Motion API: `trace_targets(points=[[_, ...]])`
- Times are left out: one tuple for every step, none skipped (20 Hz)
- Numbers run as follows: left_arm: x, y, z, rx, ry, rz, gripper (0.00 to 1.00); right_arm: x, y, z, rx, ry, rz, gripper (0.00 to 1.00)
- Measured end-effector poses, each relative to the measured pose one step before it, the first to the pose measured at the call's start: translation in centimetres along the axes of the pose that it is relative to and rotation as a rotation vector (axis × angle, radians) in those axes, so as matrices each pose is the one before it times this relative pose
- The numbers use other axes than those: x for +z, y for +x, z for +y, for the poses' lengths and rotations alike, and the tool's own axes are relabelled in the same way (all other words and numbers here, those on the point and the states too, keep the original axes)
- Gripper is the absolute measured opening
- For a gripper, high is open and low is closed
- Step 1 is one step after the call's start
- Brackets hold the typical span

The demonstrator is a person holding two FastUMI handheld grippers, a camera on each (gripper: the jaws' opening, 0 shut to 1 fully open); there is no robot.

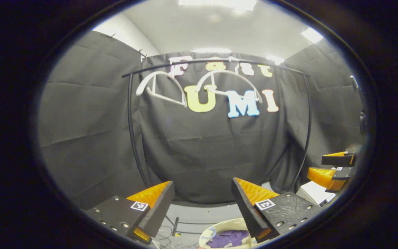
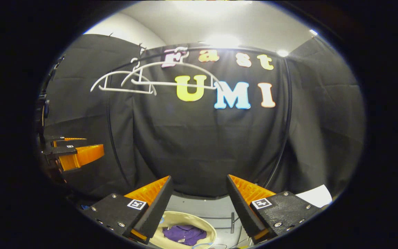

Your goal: Grasp the clothes on the hanger with both hands and then place them into the laundry hamper below.

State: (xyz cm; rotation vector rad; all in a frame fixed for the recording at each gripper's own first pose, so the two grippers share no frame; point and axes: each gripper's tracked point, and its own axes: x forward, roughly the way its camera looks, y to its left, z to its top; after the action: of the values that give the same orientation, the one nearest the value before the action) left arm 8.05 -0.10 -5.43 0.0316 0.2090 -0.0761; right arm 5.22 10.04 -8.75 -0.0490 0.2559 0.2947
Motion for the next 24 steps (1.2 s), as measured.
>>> trace_targets(points=[[0.743,-0.378,-0.234,-0.00269,-0.00394,-0.0169,1.0,1.762,-1.466,-1.374,-0.007,0.00391,-0.0284,0.94],[1.385,-0.283,0.183,0.00232,-0.00189,-0.01815,1.0,1.352,-0.306,-0.249,-0.00643,0.00178,-0.02767,0.94],[1.112,-0.834,0.548,0.00308,0.00046,-0.02287,1.0,0.654,0.413,0.878,-0.00686,-0.00015,-0.02902,0.94],[1.168,-0.641,0.461,0.00414,0.00459,-0.02482,1.0,1.041,-0.597,-0.261,-0.00678,-0.00335,-0.02597,0.94],[0.923,-1.162,0.612,0.00527,0.00342,-0.02243,1.0,0.859,-0.461,-0.323,-0.0083,-0.00532,-0.02515,0.95],[0.754,-0.748,0.439,0.00402,0.00414,-0.01689,1.0,0.881,-0.375,-0.39,-0.0103,-0.005,-0.02232,0.95],[0.889,-0.492,0.481,0.00859,0.00669,-0.02315,1.0,0.68,-0.316,-0.36,-0.00817,0.00022,-0.01833,0.94],[0.882,-0.145,0.385,0.00696,0.0088,-0.01628,1.0,0.545,-0.367,-0.357,-0.00729,0.00453,-0.01119,0.94],[0.695,-0.226,0.374,0.0104,0.00882,-0.01947,1.0,0.521,-0.363,-0.385,-0.0127,0.00364,-0.01497,0.94],[0.52,-0.1,0.334,0.00799,0.00857,-0.01194,1.0,0.465,-0.358,-0.472,-0.01288,-0.00301,-0.01495,0.94],[0.299,-0.17,0.078,0.0023,0.00137,-0.00519,1.0,0.287,-0.302,-0.54,-0.01616,-0.0018,-0.01472,0.94],[0.035,-0.081,-0.06,-0.00135,-0.00403,0.00154,1.0,0.233,-0.301,-0.43,-0.01206,-0.00184,-0.01393,0.94],[0.041,-0.067,-0.011,-0.00141,-0.0061,-0.00231,1.0,0.068,-0.31,-0.221,-0.01066,-0.00146,-0.00703,0.94],[0.118,-0.054,-0.036,0.00186,-0.00455,-0.00557,1.0,-0.077,-0.202,-0.246,-0.00754,0.00006,-0.00284,0.94],[0.197,-0.083,0.013,0.00248,-0.00336,-0.00524,1.0,-0.111,-0.128,-0.169,-0.0042,0.00331,0.00194,0.94],[0.199,-0.047,-0.04,0.0017,-0.00282,-0.00831,1.0,-0.099,-0.092,-0.02,-0.00015,0.00548,0.00256,0.94],[0.17,-0.23,-0.205,-0.00287,-0.00195,-0.00744,1.0,-0.084,-0.079,-0.072,-0.00102,0.00484,0.00234,0.94],[0.126,-0.032,-0.083,0.00063,-0.00133,-0.0046,1.0,-0.11,0.033,-0.12,-0.00122,0.00511,0.00361,0.94],[-0.057,-0.208,-0.089,-0.00002,-0.00169,0.00032,1.0,-0.139,-0.075,-0.105,-0.00211,0.00382,0.00363,0.94],[-0.034,0.041,0.001,0.00175,-0.00236,0.0022,1.0,-0.015,-0.06,-0.145,-0.00415,0.00442,0.00186,0.94],[-0.11,0.017,0.079,0.00289,-0.0019,0.00274,1.0,-0.015,0.013,-0.171,-0.00142,0.00448,0.00039,0.94],[0.068,-0.002,0.054,0.00138,-0.00037,-0.00037,1.0,-0.022,0.011,-0.037,-0.00178,0.00261,0.00062,0.94],[0.02,0.008,0.128,0.00424,0.00108,-0.00156,1.0,-0.09,0.049,-0.175,-0.00286,-0.00117,0.00169,0.94],[0.072,0.126,0.062,0.0021,0.00029,-0.00243,1.0,-0.077,0.066,-0.052,-0.00118,-0.00139,0.00474,0.94]])
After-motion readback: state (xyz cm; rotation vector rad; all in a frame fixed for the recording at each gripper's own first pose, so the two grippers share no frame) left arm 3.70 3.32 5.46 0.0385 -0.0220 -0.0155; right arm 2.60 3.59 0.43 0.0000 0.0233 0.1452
